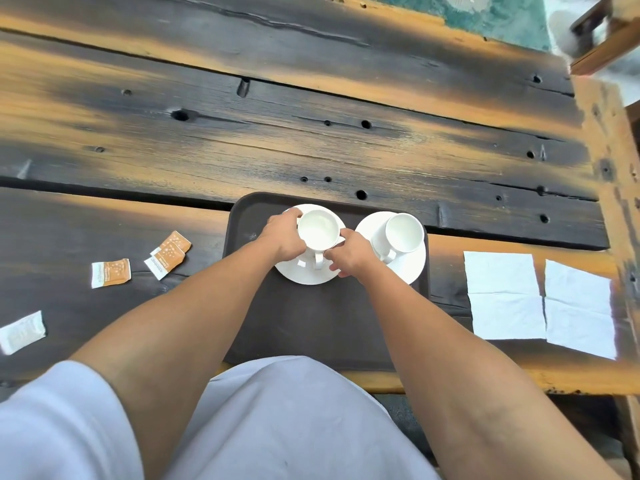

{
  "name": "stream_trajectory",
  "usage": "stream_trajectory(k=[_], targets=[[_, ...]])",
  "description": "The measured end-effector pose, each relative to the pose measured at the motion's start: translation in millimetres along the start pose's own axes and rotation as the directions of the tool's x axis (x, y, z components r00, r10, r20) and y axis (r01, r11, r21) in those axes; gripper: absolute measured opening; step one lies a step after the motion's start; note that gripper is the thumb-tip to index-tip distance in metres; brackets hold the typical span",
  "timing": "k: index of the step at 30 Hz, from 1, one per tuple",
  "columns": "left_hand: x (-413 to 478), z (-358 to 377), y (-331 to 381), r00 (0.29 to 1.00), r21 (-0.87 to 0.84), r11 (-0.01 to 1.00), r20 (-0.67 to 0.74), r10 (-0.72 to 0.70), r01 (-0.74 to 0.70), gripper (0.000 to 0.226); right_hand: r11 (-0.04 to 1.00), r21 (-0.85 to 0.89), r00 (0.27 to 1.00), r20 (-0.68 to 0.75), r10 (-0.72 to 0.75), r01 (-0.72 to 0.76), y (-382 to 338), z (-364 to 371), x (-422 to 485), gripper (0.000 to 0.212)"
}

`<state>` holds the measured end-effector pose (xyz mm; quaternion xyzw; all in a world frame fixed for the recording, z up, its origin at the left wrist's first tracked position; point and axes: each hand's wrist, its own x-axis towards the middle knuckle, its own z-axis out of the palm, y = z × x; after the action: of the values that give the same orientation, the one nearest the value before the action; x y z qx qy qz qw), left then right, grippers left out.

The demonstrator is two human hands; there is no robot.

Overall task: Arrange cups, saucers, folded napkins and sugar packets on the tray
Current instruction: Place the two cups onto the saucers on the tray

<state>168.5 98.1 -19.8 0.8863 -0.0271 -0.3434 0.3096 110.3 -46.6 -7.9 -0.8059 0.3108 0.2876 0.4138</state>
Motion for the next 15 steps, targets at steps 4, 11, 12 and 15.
stream_trajectory(k=[4, 11, 12, 15], targets=[[-13.2, -8.7, 1.9, 0.999, -0.061, 0.998, -0.047, 0.004, -0.007, 0.057, 0.997, -0.045, 0.996, -0.069, -0.064, 0.061, 0.0, -0.4, -9.0, 0.059], [-46.7, 12.6, 0.0, 0.989, -0.144, 0.989, -0.133, -0.064, 0.044, 0.054, 0.989, -0.065, 0.987, -0.088, -0.137, 0.132, 17.0, -5.3, -31.4, 0.063], [-53.0, 17.0, 0.2, 0.986, -0.181, 0.982, -0.139, -0.087, 0.061, 0.052, 0.988, -0.068, 0.986, -0.083, -0.147, 0.142, 21.2, -5.5, -36.4, 0.061], [-72.0, 27.3, -0.1, 0.983, -0.216, 0.974, -0.148, -0.105, 0.072, 0.036, 0.984, -0.093, 0.986, -0.055, -0.158, 0.152, 35.8, -5.3, -54.7, 0.050]])
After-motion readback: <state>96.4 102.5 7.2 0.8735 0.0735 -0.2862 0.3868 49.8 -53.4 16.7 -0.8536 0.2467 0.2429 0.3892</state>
